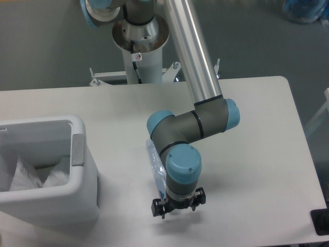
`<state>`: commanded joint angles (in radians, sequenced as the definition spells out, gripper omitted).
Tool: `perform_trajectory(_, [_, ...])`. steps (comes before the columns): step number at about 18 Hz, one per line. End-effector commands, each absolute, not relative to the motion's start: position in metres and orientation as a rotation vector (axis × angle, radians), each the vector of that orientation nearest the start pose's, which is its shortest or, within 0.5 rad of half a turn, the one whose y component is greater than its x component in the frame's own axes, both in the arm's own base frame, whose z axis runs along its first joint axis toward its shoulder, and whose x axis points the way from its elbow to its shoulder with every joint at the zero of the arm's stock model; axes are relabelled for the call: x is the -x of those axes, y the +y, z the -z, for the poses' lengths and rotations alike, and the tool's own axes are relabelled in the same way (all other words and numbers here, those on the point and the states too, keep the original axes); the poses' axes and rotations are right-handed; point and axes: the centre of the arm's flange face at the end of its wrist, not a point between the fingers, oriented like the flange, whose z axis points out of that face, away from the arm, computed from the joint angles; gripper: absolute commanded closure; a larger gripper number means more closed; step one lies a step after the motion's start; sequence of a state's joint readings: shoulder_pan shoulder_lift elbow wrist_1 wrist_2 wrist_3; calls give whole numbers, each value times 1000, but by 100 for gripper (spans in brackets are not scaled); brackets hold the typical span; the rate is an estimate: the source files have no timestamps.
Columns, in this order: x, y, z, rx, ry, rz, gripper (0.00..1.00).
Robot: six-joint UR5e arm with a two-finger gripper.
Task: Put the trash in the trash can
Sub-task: 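Close the gripper on the bottle's cap end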
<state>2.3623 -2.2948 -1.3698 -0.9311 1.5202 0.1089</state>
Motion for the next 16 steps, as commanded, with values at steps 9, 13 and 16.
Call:
perform_trajectory(9, [417, 614, -196, 2849, -1000, -6, 6])
perform_trajectory(13, [417, 614, -194, 2849, -1015, -4, 15])
perform_trajectory(16, [416, 613, -192, 2851, -1016, -2, 17])
